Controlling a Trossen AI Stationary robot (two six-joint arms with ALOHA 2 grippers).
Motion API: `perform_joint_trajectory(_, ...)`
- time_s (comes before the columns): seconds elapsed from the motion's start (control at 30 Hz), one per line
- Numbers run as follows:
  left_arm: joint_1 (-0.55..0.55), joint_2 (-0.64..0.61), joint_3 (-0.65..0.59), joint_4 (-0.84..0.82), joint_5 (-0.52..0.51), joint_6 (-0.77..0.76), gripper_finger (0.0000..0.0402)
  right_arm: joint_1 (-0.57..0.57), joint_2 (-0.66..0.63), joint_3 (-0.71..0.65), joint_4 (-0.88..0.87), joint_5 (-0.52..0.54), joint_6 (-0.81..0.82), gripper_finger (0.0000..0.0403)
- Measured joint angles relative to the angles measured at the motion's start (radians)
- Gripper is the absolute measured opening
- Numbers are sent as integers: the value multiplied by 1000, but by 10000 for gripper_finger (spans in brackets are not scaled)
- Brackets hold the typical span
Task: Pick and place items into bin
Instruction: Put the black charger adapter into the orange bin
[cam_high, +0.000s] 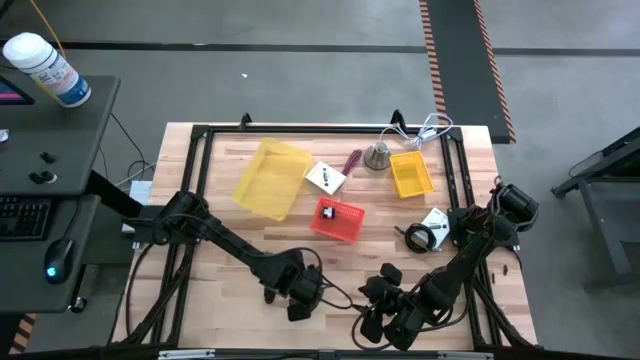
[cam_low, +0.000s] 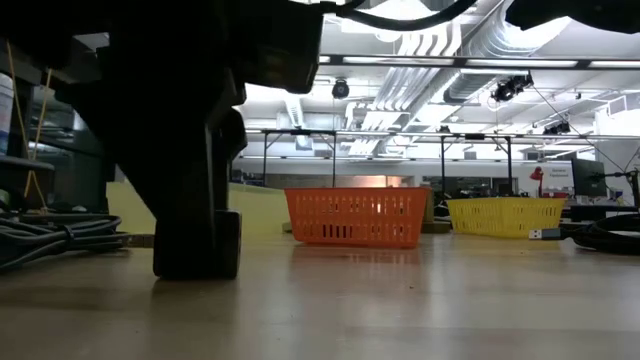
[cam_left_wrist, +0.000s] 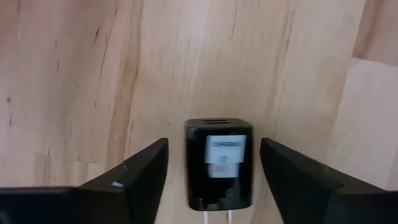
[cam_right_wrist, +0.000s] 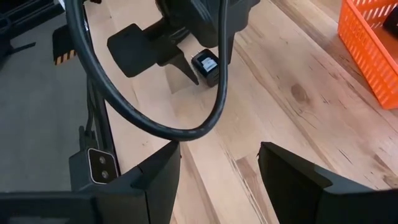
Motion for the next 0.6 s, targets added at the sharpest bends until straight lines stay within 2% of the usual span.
perform_joint_trajectory(0.3,2,-2,1,0,3,0,109,0,0,0,-2,0,0,206)
perform_joint_trajectory(0.6,3,-9,9,-11,-2,8,111,0,0,0,-14,0,-3,206)
